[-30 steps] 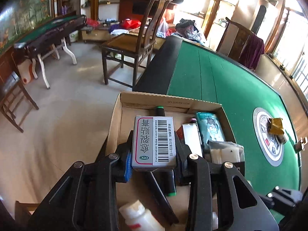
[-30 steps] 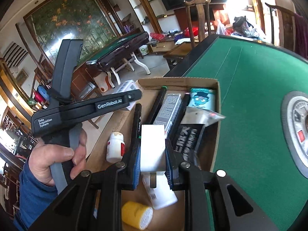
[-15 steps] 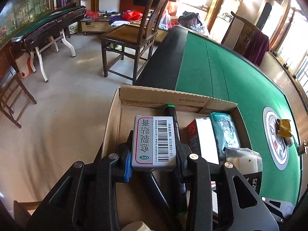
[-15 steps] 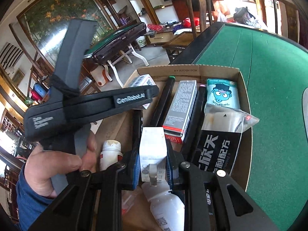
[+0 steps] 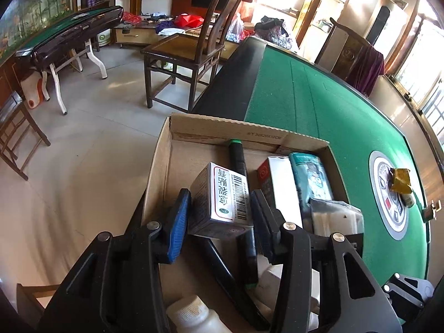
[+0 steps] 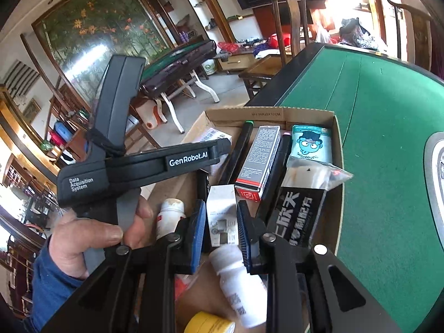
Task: Organize objects
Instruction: 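Open both tools to release the medicine box and adapter into the box, then move right tool to the turntable and grasp the last white bottle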
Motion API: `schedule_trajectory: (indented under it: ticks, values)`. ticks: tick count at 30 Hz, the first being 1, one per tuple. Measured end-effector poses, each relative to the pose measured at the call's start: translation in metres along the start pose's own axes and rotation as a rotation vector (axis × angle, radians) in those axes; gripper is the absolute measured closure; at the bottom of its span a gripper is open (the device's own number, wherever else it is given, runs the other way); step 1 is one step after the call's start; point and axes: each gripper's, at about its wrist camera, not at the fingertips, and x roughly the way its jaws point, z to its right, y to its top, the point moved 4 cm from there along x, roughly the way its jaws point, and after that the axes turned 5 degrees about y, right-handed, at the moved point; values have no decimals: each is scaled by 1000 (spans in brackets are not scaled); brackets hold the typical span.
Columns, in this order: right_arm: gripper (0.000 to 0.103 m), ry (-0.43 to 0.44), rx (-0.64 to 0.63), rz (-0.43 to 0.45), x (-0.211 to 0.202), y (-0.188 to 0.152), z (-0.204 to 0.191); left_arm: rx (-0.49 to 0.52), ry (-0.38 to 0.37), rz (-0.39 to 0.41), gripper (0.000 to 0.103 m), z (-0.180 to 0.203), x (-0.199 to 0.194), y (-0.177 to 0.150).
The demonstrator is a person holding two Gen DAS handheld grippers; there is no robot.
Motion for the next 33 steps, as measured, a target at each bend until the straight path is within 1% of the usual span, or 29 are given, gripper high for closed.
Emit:
schedule_trajectory:
  ticks: [6,8,10,12,13,14,16,18,21,23,25,27,29,30,32,33]
  values:
    - [80,19,11,48,-41,-10,13,-11,-1,43,58,13,-31,-1]
    - [80,9,9,64,-60,-15,24,8,-16,71,58,27,-48,-3]
    - [80,-21,18,89,-84,-20,47,29,-45,95,58,44,-63,-5]
    - [80,-61,42,118,-111,-26,78,58,-87,118,52,70,-78,-12]
    - [80,-84,61,134,-124,-28,94,75,-108,127,46,85,-83,-16]
    - [79,-108,84,153,-139,-30,113,98,-133,135,43,103,-89,-22]
    - [78,-174,142,187,-169,-34,159,142,-179,137,42,140,-94,-36]
    - [78,-248,186,211,-194,-35,200,189,-219,120,42,177,-92,-53]
    - [77,-385,190,226,-223,-35,251,270,-263,82,42,235,-78,-82]
    - [77,-464,179,214,-232,-32,276,316,-286,46,42,270,-61,-101]
    - [77,-477,178,189,-235,-26,298,339,-303,9,42,293,-45,-112]
    - [77,-485,172,143,-231,-22,315,353,-313,-17,42,307,-32,-119]
    - [77,-454,160,120,-223,-18,327,366,-311,-21,42,311,-24,-123]
    - [77,-436,157,94,-218,-15,331,372,-310,-20,42,310,-21,-123]
    - [77,-460,138,71,-211,-11,339,363,-310,-25,42,310,-17,-123]
    - [77,-446,125,62,-207,-9,341,359,-315,-29,42,307,-15,-122]
